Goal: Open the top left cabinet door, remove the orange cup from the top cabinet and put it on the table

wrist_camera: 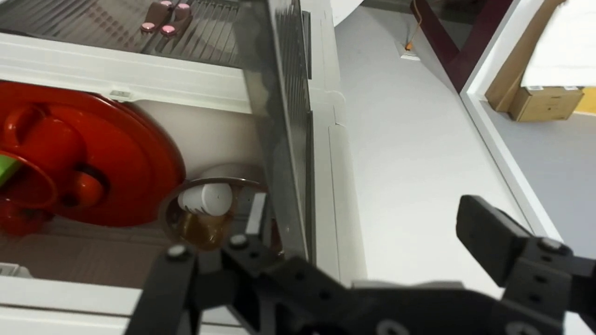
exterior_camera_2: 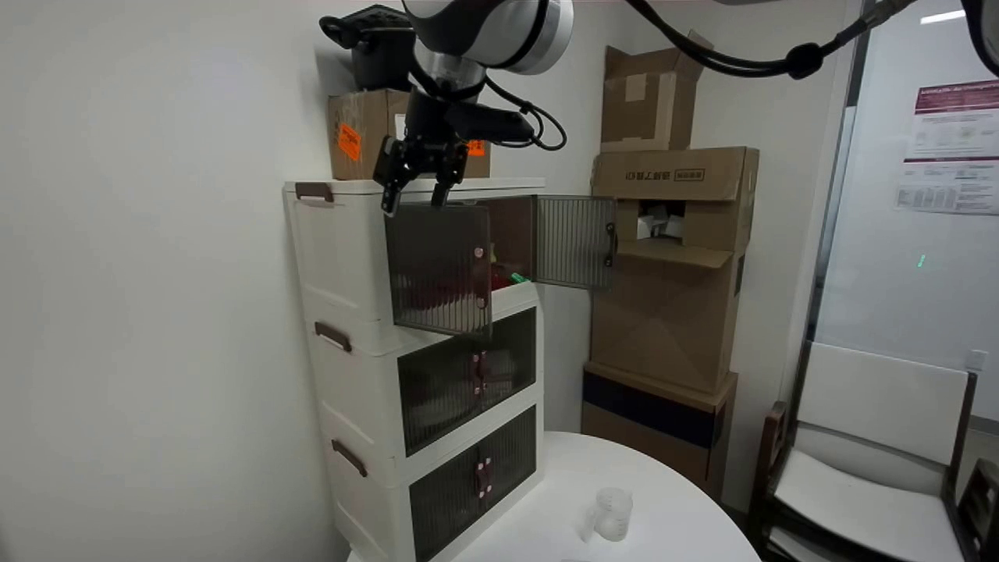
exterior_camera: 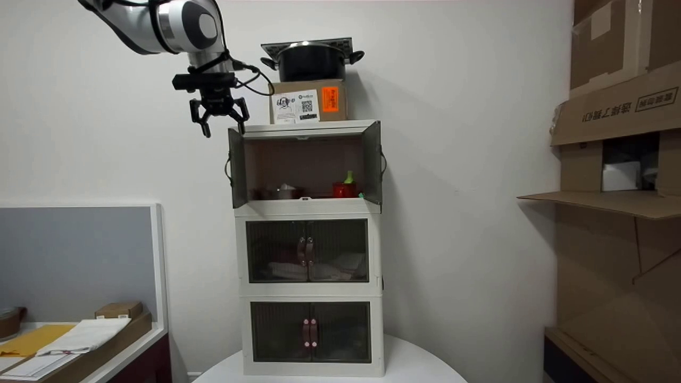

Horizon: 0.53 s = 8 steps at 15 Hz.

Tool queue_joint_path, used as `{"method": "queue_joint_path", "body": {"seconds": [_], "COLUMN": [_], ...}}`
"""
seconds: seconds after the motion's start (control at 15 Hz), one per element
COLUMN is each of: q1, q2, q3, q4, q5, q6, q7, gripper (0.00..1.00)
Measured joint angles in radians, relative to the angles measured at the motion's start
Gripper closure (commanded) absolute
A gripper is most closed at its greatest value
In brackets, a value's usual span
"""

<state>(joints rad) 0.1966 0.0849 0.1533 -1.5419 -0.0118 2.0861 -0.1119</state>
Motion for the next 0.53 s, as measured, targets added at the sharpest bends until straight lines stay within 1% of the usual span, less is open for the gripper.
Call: {"method": "queue_joint_path", "body": {"seconds": [0.33,0.53], "q1": [0.004,0.005], "q2": [-0.014,-0.016], "q3": [0.023,0.034], "q4": [-0.038,-0.053], "q5": [0.0,0.0], "q6": [0.039,0.062], "q7": [0.093,0.128], "gripper": [0.0,0.0]}}
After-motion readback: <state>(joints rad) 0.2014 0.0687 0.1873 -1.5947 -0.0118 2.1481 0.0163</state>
